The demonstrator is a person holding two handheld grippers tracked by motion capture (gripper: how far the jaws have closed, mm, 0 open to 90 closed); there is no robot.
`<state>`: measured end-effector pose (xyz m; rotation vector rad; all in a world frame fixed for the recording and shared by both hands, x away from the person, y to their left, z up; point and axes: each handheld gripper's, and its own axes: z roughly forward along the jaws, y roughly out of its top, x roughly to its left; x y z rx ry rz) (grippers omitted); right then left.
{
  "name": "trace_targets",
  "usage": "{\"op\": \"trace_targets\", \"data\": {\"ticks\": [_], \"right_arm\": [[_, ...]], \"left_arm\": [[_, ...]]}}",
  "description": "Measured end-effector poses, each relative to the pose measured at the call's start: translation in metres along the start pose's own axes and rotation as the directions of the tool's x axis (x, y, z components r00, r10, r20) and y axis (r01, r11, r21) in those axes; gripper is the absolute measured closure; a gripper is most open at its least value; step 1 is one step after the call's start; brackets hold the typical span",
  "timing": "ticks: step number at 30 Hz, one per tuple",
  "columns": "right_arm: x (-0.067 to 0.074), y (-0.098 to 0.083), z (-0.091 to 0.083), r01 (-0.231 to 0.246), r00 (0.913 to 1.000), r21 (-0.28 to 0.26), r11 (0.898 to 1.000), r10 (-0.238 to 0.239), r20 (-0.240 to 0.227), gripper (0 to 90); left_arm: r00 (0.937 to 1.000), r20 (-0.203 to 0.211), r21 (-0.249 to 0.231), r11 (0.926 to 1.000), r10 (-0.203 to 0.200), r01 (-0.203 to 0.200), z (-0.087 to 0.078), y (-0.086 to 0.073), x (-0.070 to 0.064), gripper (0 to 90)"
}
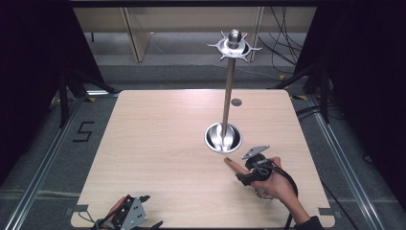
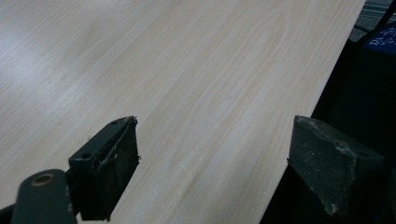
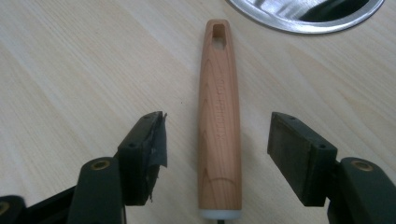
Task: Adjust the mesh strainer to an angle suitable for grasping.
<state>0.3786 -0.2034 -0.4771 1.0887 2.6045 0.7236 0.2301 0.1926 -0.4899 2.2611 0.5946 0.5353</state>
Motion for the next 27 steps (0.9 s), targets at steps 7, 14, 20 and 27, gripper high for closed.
{"op": "trace_targets", "data": {"ticks": [7, 14, 20, 27], "right_arm": [[-0.002, 0.001, 0.004, -0.011, 0.9995, 0.033, 0.999, 0.012, -0.028, 45.6], [-0.002, 0.002, 0.010, 0.033, 0.9992, 0.062, 0.998, -0.031, -0.024, 56.9], [-0.004, 0.002, 0.012, 0.011, 0.9996, 0.065, 0.998, -0.009, -0.025, 59.8], [-0.004, 0.002, 0.012, 0.000, 0.9993, 0.085, 0.996, 0.003, -0.036, 63.7]], "left_arm": [[1.0000, -0.003, 0.002, 1.0000, 0.006, -0.006, 0.000, 0.000, 0.000, 15.3], [1.0000, 0.000, -0.001, 1.0000, 0.002, -0.002, 0.000, 0.000, 0.000, 15.3], [0.9997, -0.007, 0.010, 0.9997, 0.022, -0.022, -0.001, 0.000, 0.002, 15.3], [0.9999, 0.002, 0.005, 0.9999, 0.010, -0.010, 0.000, 0.000, 0.002, 15.3]]}}
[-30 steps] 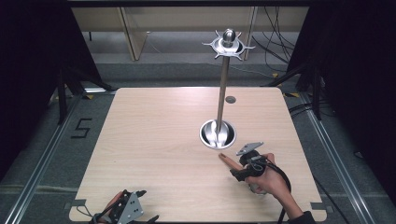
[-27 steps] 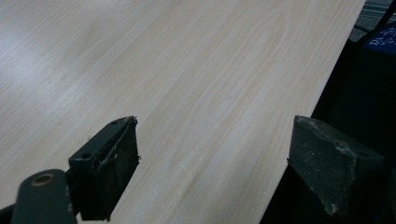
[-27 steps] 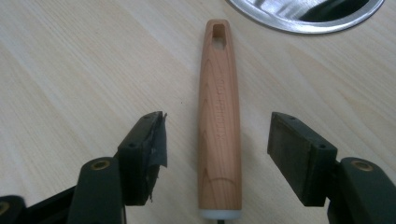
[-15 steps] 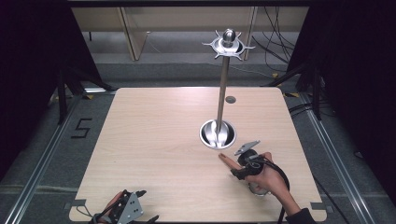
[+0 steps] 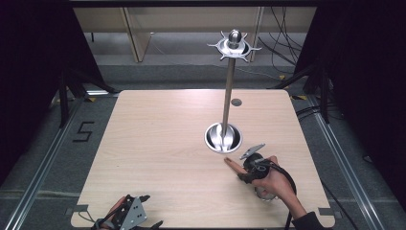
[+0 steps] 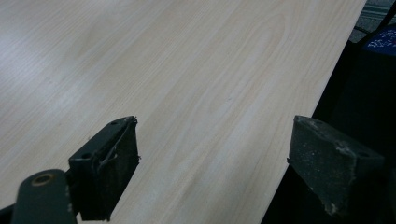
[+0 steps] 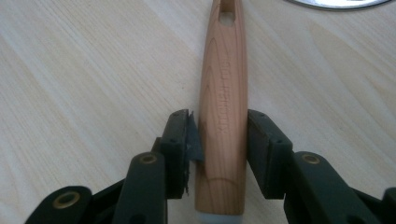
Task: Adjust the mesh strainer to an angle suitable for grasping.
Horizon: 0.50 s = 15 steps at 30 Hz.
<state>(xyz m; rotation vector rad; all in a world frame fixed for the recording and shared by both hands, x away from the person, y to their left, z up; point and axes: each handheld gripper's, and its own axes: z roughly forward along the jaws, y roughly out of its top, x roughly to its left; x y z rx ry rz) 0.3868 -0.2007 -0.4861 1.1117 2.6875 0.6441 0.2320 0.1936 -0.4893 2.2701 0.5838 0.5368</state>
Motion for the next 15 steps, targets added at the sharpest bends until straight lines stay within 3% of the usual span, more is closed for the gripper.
{"op": "trace_targets", "data": {"ticks": [3, 4, 5, 8, 15], "right_arm": [[0.0000, 0.0001, 0.0000, 0.004, 1.0000, -0.001, 1.000, -0.004, 0.004, 66.8], [-0.0005, -0.0003, 0.0023, 0.033, 0.9993, -0.024, 0.999, -0.032, 0.020, 67.1], [-0.0010, 0.0005, 0.0006, 0.038, 0.9993, -0.010, 0.999, -0.038, 0.004, 67.3], [0.0009, 0.0000, 0.0000, 0.022, 0.9997, -0.002, 1.000, -0.022, 0.006, 68.1], [0.0034, -0.0001, -0.0002, 0.051, 0.9984, -0.011, 0.999, -0.051, 0.024, 68.5]], "left_arm": [[1.0000, -0.001, -0.002, 1.0000, -0.001, 0.001, 0.0003, 0.0004, 0.0002, 15.3], [1.0000, -0.001, -0.002, 1.0000, -0.001, 0.001, 0.0004, 0.0006, 0.0002, 15.3], [1.0000, -0.001, -0.002, 1.0000, -0.001, 0.001, 0.0004, 0.0006, 0.0002, 15.3], [0.9999, 0.010, -0.011, 0.9999, -0.009, 0.010, 0.0012, 0.0013, 0.0000, 15.3], [0.9997, 0.010, -0.012, 0.9997, -0.023, 0.023, 0.0021, 0.0012, 0.0011, 15.3]]}}
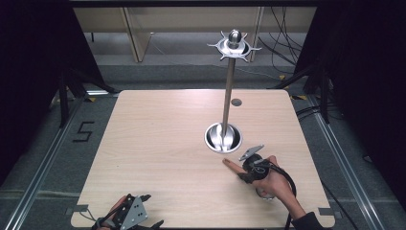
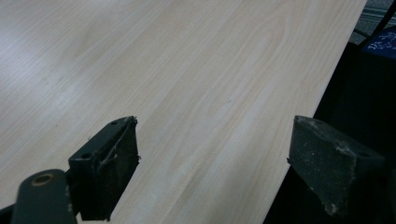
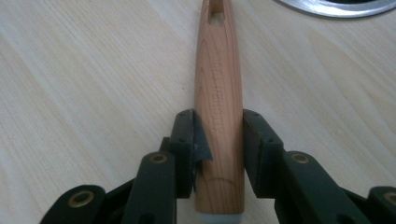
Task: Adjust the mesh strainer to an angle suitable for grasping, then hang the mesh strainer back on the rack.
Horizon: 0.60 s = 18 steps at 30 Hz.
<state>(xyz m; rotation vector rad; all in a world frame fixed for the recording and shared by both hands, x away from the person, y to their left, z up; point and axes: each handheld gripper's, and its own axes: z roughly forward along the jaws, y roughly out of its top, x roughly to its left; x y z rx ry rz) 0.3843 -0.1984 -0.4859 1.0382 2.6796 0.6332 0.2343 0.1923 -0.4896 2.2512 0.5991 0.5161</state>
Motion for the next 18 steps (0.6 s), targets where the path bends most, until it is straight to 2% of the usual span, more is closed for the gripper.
{"op": "trace_targets", "data": {"ticks": [1, 3, 6, 7, 8, 10, 11, 12, 14, 15, 17, 18], "right_arm": [[0.000, 0.000, 0.000, 0.004, 1.0000, -0.004, 1.000, -0.004, 0.009, 68.6], [0.000, 0.000, -0.002, 0.006, 0.9998, -0.021, 1.000, -0.006, 0.017, 68.6], [-0.001, -0.001, -0.004, 0.019, 0.9992, -0.051, 0.999, -0.017, 0.036, 68.6], [-0.003, -0.002, -0.010, 0.000, 0.9998, -0.077, 0.997, 0.002, 0.021, 68.6], [-0.002, -0.002, -0.011, -0.021, 0.9994, -0.105, 0.994, 0.024, 0.026, 68.6], [-0.004, -0.004, -0.018, -0.037, 0.9993, -0.138, 0.990, 0.038, 0.002, 68.7], [-0.004, -0.004, -0.018, -0.037, 0.9993, -0.138, 0.990, 0.038, 0.002, 68.7], [-0.004, -0.004, -0.021, -0.053, 0.9986, -0.146, 0.988, 0.053, -0.004, 68.7], [-0.005, -0.005, -0.025, -0.064, 0.9979, -0.170, 0.983, 0.062, -0.017, 68.7], [-0.006, -0.006, -0.026, -0.066, 0.9978, -0.185, 0.980, 0.064, -0.019, 68.7], [-0.008, -0.008, -0.031, -0.097, 0.9936, -0.222, 0.970, 0.081, -0.079, 68.8], [-0.008, -0.008, -0.031, -0.097, 0.9936, -0.222, 0.970, 0.081, -0.079, 68.8]], "left_arm": [[0.9999, -0.007, 0.007, 0.9999, 0.011, -0.011, 0.000, 0.000, 0.001, 15.3], [1.0000, -0.001, -0.001, 1.0000, -0.004, 0.004, 0.000, 0.000, -0.001, 15.3], [1.0000, 0.008, -0.006, 1.0000, 0.003, -0.003, -0.001, 0.001, -0.001, 15.3], [1.0000, 0.007, -0.014, 0.9999, -0.002, 0.002, -0.001, 0.000, -0.002, 15.3], [0.9998, 0.000, -0.003, 0.9998, 0.020, -0.020, -0.002, 0.000, 0.000, 15.3], [0.9998, 0.000, -0.002, 0.9998, 0.019, -0.019, -0.002, -0.001, 0.000, 15.3], [1.0000, 0.008, -0.006, 1.0000, 0.003, -0.003, -0.002, 0.000, -0.001, 15.3], [1.0000, -0.001, -0.023, 0.9997, -0.007, 0.007, -0.001, -0.001, -0.001, 15.3], [0.9998, -0.001, -0.004, 0.9998, 0.020, -0.020, -0.002, -0.001, 0.000, 15.3], [0.9998, -0.001, -0.004, 0.9998, 0.021, -0.021, -0.002, -0.001, 0.000, 15.3], [0.9997, 0.000, -0.004, 0.9997, 0.025, -0.025, -0.002, -0.001, 0.000, 15.3], [0.9997, 0.000, -0.004, 0.9997, 0.025, -0.025, -0.002, -0.001, 0.000, 15.3]]}}
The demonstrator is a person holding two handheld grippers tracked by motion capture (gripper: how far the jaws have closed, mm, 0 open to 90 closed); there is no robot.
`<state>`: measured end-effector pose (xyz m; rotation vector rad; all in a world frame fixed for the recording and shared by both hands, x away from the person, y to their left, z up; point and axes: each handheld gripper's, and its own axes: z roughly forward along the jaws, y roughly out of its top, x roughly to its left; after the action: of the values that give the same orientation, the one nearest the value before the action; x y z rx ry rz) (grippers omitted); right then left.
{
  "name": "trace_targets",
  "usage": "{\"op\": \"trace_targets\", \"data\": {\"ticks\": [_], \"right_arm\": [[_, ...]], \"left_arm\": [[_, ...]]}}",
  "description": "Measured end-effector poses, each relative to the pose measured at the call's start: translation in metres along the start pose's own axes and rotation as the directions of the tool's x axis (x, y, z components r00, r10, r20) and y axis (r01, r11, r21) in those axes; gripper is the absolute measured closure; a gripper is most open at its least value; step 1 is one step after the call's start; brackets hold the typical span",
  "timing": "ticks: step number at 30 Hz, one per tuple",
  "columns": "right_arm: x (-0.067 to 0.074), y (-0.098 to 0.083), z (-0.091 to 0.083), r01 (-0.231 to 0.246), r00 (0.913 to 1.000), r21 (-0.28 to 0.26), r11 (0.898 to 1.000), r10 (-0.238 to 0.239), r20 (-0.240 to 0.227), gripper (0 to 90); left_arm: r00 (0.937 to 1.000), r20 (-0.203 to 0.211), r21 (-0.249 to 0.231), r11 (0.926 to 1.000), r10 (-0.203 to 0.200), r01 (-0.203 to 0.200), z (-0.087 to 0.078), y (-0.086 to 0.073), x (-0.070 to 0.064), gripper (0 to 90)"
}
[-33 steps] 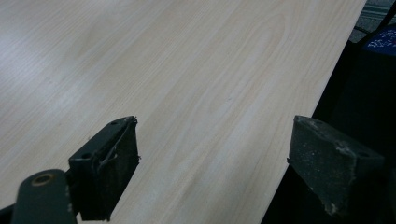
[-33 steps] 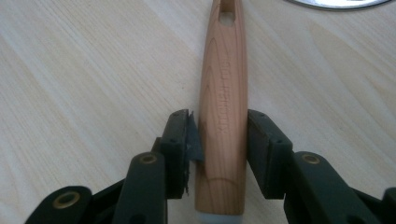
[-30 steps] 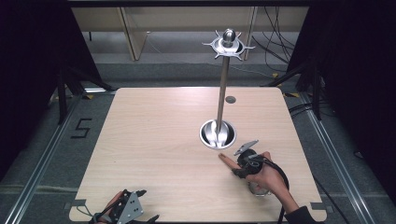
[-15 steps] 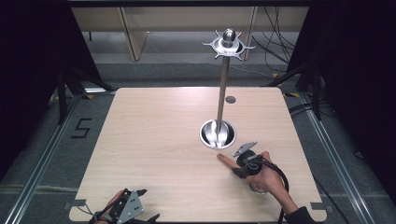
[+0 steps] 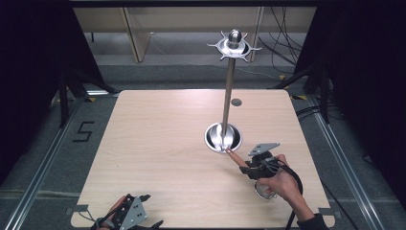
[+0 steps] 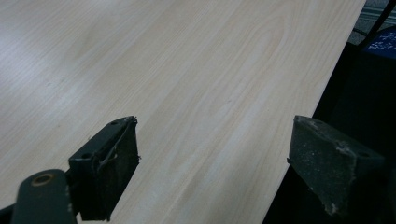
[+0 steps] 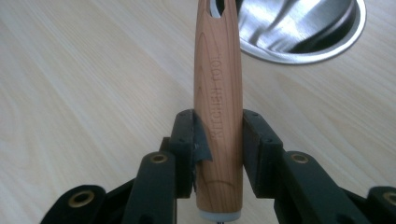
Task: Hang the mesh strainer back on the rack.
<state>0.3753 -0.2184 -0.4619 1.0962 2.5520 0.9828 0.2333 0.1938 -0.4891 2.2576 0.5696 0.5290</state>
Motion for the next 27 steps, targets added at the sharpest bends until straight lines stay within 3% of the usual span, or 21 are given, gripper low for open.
{"op": "trace_targets", "data": {"ticks": [1, 4, 6, 8, 10, 12, 14, 15, 16, 17, 18, 20, 22, 24, 27], "right_arm": [[-0.002, 0.000, -0.003, -0.010, 0.9994, -0.032, 0.999, 0.009, -0.032, 68.7], [-0.004, 0.000, -0.009, -0.040, 0.9974, -0.077, 0.996, 0.036, -0.062, 68.8], [-0.005, 0.000, -0.012, -0.047, 0.9957, -0.064, 0.997, 0.042, -0.083, 68.8], [-0.006, 0.002, -0.017, -0.045, 0.9942, -0.111, 0.993, 0.033, -0.102, 68.9], [-0.006, 0.003, -0.018, -0.039, 0.9959, -0.130, 0.991, 0.028, -0.086, 68.9], [-0.005, 0.005, -0.024, -0.069, 0.9919, -0.152, 0.986, 0.051, -0.116, 69.0], [-0.008, 0.005, -0.024, -0.056, 0.9933, -0.180, 0.982, 0.037, -0.110, 68.9], [-0.008, 0.006, -0.027, -0.072, 0.9888, -0.184, 0.980, 0.046, -0.142, 69.0], [-0.008, 0.006, -0.027, -0.072, 0.9888, -0.184, 0.980, 0.046, -0.142, 69.0], [-0.009, 0.006, -0.030, -0.109, 0.9804, -0.211, 0.971, 0.070, -0.184, 69.0], [-0.010, 0.007, -0.029, -0.090, 0.9825, -0.228, 0.970, 0.049, -0.180, 69.0], [-0.009, 0.007, -0.032, -0.112, 0.9817, -0.244, 0.963, 0.069, -0.178, 69.1], [-0.009, 0.008, -0.034, -0.114, 0.9774, -0.236, 0.965, 0.066, -0.201, 69.1], [-0.009, 0.010, -0.035, -0.098, 0.9814, -0.265, 0.959, 0.048, -0.186, 69.1], [-0.006, 0.013, -0.038, -0.112, 0.9761, -0.278, 0.954, 0.053, -0.211, 69.1]], "left_arm": [[1.0000, -0.003, 0.003, 1.0000, 0.004, -0.004, 0.000, 0.000, 0.000, 15.3], [0.9998, -0.009, -0.019, 0.9996, -0.019, 0.019, -0.002, -0.001, -0.002, 15.3], [0.9997, -0.007, -0.021, 0.9996, -0.021, 0.021, -0.002, -0.001, -0.002, 15.3], [0.9998, -0.006, -0.018, 0.9997, -0.017, 0.017, -0.001, -0.001, -0.003, 15.3], [0.9998, -0.007, -0.018, 0.9997, -0.017, 0.017, -0.001, -0.001, -0.002, 15.3], [1.0000, -0.009, -0.010, 1.0000, -0.001, 0.001, -0.002, -0.001, -0.001, 15.3], [1.0000, -0.009, -0.011, 0.9999, -0.003, 0.003, -0.001, -0.001, -0.001, 15.3], [1.0000, -0.008, -0.007, 1.0000, 0.000, 0.000, -0.001, -0.001, -0.001, 15.3], [1.0000, -0.008, -0.007, 1.0000, 0.000, 0.000, -0.001, -0.001, -0.001, 15.3], [1.0000, -0.001, -0.011, 0.9999, 0.001, -0.001, -0.001, -0.001, -0.002, 15.3], [1.0000, -0.009, -0.009, 1.0000, -0.001, 0.001, -0.002, -0.001, -0.001, 15.3], [1.0000, -0.002, -0.009, 1.0000, 0.000, 0.000, -0.002, -0.001, -0.002, 15.3], [1.0000, 0.000, -0.013, 0.9999, -0.009, 0.009, -0.001, -0.001, -0.002, 15.3], [1.0000, -0.003, -0.013, 0.9999, -0.008, 0.008, -0.001, -0.001, -0.002, 15.3], [1.0000, 0.000, -0.011, 0.9999, -0.008, 0.008, -0.001, -0.001, -0.002, 15.3]]}}
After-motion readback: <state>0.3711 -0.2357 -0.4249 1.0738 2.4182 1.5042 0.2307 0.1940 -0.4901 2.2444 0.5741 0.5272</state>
